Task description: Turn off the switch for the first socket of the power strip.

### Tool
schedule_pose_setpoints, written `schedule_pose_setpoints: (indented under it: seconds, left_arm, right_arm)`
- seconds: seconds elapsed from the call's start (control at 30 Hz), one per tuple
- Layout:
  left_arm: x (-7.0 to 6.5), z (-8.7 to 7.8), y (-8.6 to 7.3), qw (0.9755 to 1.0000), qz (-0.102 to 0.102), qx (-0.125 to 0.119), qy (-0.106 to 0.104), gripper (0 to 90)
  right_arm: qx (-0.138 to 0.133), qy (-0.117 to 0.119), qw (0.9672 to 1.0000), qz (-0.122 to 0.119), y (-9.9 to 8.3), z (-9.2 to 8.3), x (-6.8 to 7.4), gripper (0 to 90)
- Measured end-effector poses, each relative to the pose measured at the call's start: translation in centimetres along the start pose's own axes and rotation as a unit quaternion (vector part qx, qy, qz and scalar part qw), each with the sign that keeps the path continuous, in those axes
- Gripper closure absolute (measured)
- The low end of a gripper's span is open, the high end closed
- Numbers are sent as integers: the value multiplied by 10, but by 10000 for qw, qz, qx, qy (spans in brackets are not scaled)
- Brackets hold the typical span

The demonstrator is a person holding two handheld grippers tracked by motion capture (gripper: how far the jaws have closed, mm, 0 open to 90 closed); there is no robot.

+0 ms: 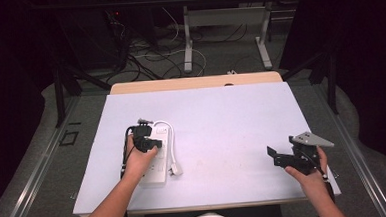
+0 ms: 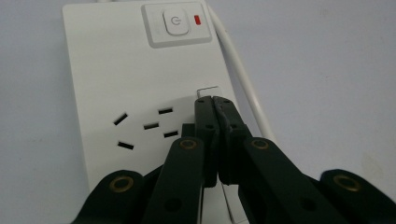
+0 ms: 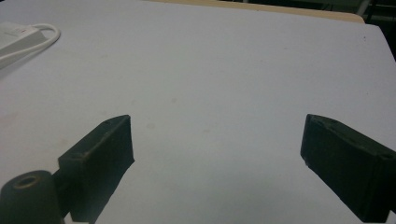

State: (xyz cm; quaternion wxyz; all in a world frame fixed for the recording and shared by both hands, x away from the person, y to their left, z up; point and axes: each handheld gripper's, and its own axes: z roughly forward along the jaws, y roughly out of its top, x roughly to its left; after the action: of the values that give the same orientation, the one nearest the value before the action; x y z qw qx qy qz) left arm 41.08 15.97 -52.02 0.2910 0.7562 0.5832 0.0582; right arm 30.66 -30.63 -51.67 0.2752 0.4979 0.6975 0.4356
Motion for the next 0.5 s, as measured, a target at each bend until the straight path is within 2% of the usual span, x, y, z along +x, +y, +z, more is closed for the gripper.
schedule_pose_setpoints:
  seconds: [0.23, 0.27, 0.5]
  left_arm:
    - [-1, 0, 0, 10000, -2, -61, 15, 875]
    - [0, -1, 1, 10000, 10, -11, -38, 871]
    - [-1, 0, 1, 9999, 59, -146, -23, 833]
  right_arm:
    - [-2, -1, 10000, 4, 0, 0, 0, 89]
    - [1, -2, 10000, 5, 0, 0, 0, 89]
    - [2, 10, 10000, -6, 0, 1, 0, 91]
